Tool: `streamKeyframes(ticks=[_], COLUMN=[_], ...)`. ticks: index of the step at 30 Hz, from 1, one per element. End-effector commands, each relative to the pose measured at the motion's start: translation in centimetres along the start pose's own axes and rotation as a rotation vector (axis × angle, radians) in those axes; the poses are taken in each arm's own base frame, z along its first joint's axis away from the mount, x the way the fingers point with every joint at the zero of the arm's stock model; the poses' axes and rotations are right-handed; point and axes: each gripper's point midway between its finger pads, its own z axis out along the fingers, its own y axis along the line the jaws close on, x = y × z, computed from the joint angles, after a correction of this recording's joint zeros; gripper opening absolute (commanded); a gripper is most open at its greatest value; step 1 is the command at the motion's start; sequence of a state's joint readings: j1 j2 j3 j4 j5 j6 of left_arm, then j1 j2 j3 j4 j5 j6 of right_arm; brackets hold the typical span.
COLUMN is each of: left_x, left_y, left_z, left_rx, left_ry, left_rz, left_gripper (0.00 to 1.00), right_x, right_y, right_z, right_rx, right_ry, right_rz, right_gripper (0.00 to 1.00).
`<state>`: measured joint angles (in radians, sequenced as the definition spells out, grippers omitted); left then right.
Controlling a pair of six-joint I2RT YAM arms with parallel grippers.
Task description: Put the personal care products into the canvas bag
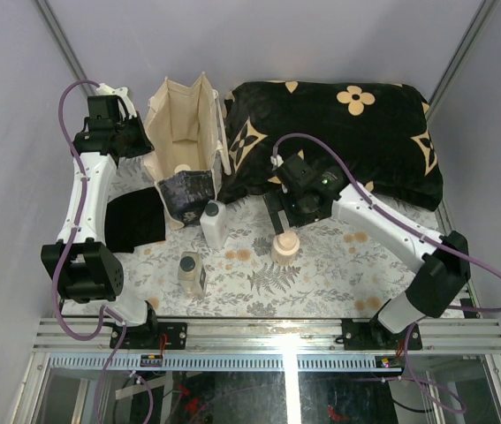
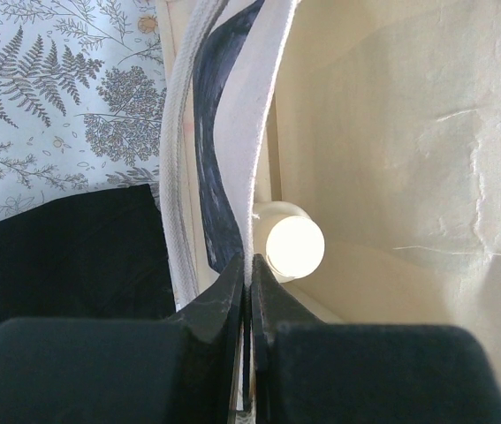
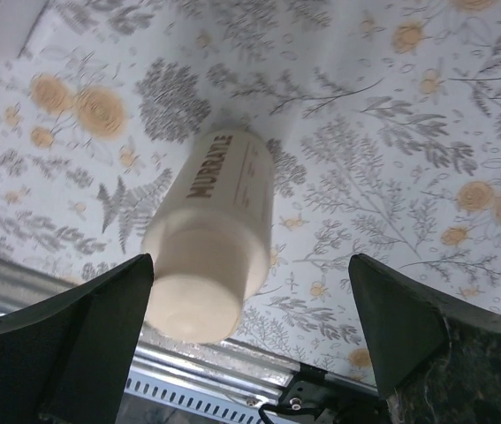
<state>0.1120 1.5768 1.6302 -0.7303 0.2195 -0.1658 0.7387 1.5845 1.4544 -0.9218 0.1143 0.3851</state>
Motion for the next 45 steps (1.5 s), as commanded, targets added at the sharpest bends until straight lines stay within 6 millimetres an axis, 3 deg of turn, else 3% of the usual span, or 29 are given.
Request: streamKeyframes(ticks=[1, 4, 11, 21, 26, 27, 29, 33, 36, 40, 45], left_x=[-0.8, -0.7, -0.4, -0.7, -0.7, -0.8, -0.9, -0.7, -0.5, -0.2, 0.1], left_y=[-0.5, -0.5, -0.6, -0.5, -0.4, -0.4, -0.4, -0.3, -0.2, -0.2, -0.1], left_z=[-0.1, -0.4, -0.8, -1.0, -1.1, -1.2, -1.2, -1.1, -0.9, -0.9, -1.0], left_rx=[0.025, 0.024, 0.024, 0.016, 0.01, 0.011, 0.007, 0.005, 0.005, 0.005, 0.004], left_ry=[-0.041, -0.046, -0.049, -0.062, -0.063, -0.065, -0.066, -0.062, -0.055, -0.047, -0.051], left_rz=[-0.001, -0.001, 0.002, 0.008, 0.01, 0.011, 0.012, 0.011, 0.01, 0.007, 0.005], left_gripper=[0.0, 0.0, 0.0, 0.0, 0.0, 0.0, 0.0, 0.0, 0.0, 0.0, 0.0], right_x=[1.3, 2.5, 3.9, 3.0, 4.0, 4.2, 4.4, 4.4, 3.7, 1.0, -5.0], right_y=[3.3, 4.2, 4.2, 5.0, 4.6, 4.5, 4.3, 4.0, 3.8, 3.2, 2.8], right_z=[-1.2, -0.6, 1.3, 4.7, 6.3, 6.3, 6.2, 6.0, 5.3, 3.4, -1.2], right_rx=[-0.11, -0.129, -0.111, -0.115, -0.085, -0.079, -0.075, -0.061, -0.039, 0.022, 0.096], right_ry=[-0.027, 0.003, 0.045, 0.042, 0.113, 0.123, 0.132, 0.147, 0.146, 0.088, -0.062], right_rz=[-0.068, -0.086, -0.118, -0.185, -0.214, -0.22, -0.229, -0.243, -0.253, -0.267, -0.291], right_gripper=[1.0, 1.0, 1.0, 1.0, 0.98, 0.96, 0.81, 0.3, 0.09, 0.0, 0.0])
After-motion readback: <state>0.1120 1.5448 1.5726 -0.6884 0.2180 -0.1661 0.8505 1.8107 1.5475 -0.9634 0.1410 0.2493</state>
